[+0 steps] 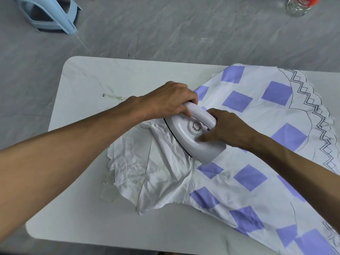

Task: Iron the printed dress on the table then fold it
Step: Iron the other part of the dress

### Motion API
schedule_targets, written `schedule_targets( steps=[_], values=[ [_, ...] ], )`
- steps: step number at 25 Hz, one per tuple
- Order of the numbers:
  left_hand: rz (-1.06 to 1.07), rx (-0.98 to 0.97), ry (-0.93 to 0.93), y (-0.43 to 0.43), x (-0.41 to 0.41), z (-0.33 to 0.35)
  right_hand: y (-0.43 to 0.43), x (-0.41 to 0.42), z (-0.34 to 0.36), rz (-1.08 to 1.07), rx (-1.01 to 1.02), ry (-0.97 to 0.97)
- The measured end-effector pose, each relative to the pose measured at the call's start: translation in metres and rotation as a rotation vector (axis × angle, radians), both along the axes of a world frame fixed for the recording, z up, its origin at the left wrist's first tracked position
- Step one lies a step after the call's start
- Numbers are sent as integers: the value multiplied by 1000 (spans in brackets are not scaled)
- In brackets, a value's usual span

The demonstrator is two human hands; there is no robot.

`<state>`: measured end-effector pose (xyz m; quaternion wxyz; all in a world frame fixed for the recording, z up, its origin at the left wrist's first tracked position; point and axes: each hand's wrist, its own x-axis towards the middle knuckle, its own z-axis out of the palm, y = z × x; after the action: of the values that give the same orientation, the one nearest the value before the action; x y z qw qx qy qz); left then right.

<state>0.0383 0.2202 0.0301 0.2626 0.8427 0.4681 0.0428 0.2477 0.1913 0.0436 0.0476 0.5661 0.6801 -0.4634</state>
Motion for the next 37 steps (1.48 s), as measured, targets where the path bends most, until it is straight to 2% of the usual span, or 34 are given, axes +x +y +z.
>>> schedule_targets(
  steps=[5,10,13,18,24,37],
  values=[
    [38,-10,-47,-2,3,0,7,-14,-4,38,157,-207],
    [81,-14,-59,-3,2,1,7,-23,-15,8,261,-320],
    [102,-25,-67,-5,-1,2,6,-27,-14,-5,270,-314],
    [108,-27,-69,-7,-6,3,5,-30,-9,48,228,-195],
    [115,-34,-60,-4,-9,6,4,-34,-7,69,316,-214],
    [159,-54,-74,-5,-6,5,9,-31,-11,77,307,-232]
  ],
)
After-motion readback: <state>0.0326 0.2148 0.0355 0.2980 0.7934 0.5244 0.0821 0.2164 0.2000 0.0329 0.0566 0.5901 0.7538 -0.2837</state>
